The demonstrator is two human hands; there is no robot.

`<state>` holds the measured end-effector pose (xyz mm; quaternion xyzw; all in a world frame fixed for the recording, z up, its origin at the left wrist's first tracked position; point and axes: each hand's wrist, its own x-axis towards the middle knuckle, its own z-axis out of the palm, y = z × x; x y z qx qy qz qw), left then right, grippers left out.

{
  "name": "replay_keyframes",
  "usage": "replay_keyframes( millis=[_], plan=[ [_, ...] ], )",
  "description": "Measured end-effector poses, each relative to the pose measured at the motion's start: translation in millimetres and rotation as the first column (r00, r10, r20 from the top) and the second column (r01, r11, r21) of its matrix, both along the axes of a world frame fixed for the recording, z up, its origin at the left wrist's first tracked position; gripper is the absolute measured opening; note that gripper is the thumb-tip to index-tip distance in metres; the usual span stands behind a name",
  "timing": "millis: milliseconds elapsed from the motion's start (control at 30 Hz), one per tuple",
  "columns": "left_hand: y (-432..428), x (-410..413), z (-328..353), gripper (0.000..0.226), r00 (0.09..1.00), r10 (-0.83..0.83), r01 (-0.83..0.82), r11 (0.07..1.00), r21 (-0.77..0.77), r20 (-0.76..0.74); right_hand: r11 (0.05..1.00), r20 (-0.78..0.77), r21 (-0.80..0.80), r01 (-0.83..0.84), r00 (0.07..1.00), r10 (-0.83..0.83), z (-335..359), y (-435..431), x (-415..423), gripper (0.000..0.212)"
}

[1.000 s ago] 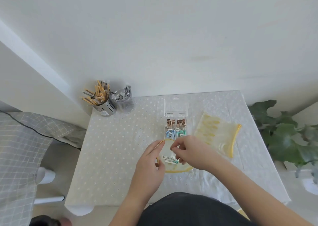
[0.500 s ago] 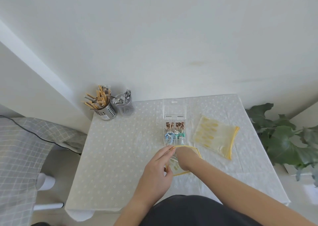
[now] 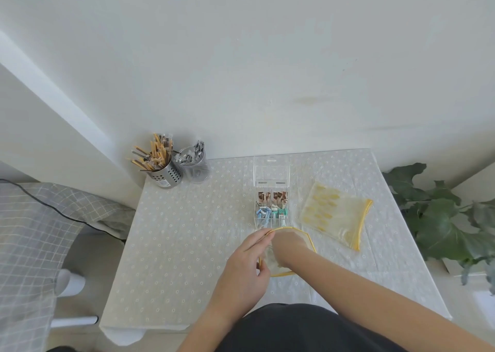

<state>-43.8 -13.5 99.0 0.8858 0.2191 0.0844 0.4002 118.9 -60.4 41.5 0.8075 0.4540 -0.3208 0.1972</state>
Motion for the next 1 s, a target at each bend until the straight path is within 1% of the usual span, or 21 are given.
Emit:
replay_keyframes(
  millis=[33,167,267,567,767,867,1000],
  plan=[
    [-1,0,0,0.067,1.000,-0.007,0.007,1.000,0.002,0.000,1.000,0.013,0.022,0.015,1.000,-0.016,-1,-1,0,0.031],
    [-3,1,-1,0.067,1.000,-0.020,0.020,1.000,0.007,-0.007,0.996,0.086,0.077,-0.043,0.996,0.036,-6,-4,0,0.035],
    [-4,1,-3,0.067,1.000,-0.017,0.017,1.000,0.002,0.004,0.994,0.139,0.106,-0.034,0.990,0.019,-12,-8,-3,0.035],
    [-7,2,-6,0.068,0.998,-0.056,0.055,0.998,0.035,0.018,0.988,0.182,0.153,-0.036,0.983,0.007,-10,-15,-4,0.027],
    [-8,4,-5,0.066,0.998,-0.053,0.053,0.998,0.031,0.027,0.985,0.162,0.171,-0.010,0.987,-0.018,-11,-17,-5,0.024],
    [-7,4,-2,0.066,0.999,-0.050,0.050,0.998,0.025,0.014,0.980,0.127,0.201,0.015,0.991,-0.041,-10,-18,-5,0.023],
    [-7,3,2,0.064,1.000,-0.020,0.020,1.000,-0.011,-0.009,0.975,0.100,0.220,-0.014,0.995,-0.009,-10,-18,-5,0.024]
  ],
)
